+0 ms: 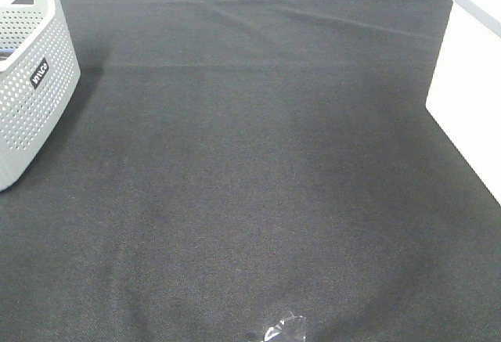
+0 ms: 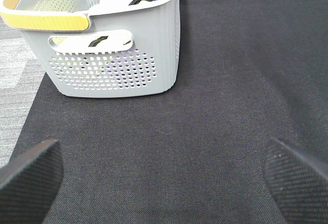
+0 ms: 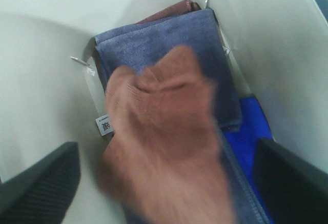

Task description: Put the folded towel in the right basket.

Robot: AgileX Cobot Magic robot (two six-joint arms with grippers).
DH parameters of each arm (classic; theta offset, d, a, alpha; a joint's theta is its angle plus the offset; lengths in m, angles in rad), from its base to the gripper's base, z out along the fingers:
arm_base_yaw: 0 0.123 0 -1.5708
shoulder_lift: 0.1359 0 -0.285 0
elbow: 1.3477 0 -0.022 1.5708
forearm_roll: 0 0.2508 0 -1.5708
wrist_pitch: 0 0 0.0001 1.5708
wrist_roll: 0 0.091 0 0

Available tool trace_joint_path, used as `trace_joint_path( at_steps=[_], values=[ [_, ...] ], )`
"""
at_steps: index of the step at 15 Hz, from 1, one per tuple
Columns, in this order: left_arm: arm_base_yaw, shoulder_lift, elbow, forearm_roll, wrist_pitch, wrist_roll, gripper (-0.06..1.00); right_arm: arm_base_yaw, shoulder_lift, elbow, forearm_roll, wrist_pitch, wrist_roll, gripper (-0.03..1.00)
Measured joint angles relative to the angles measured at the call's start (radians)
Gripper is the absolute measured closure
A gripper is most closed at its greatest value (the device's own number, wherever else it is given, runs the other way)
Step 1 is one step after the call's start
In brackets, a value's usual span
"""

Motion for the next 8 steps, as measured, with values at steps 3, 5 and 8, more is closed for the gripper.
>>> trace_joint_path(
  at_steps=[3,5,8],
  values=[
    [0.000,0.000,0.000,0.000,0.000,0.000,-0.05,0.018,-0.014,-0.038,-0.016,0.006,-0.002,0.00],
    [0.000,0.000,0.000,0.000,0.000,0.000,-0.05,0.051,-0.025,-0.071,-0.023,0.022,0.007,0.00],
    [0.000,0.000,0.000,0.000,0.000,0.000,-0.05,0.231,-0.076,-0.148,-0.069,0.154,0.071,0.00]
  ],
)
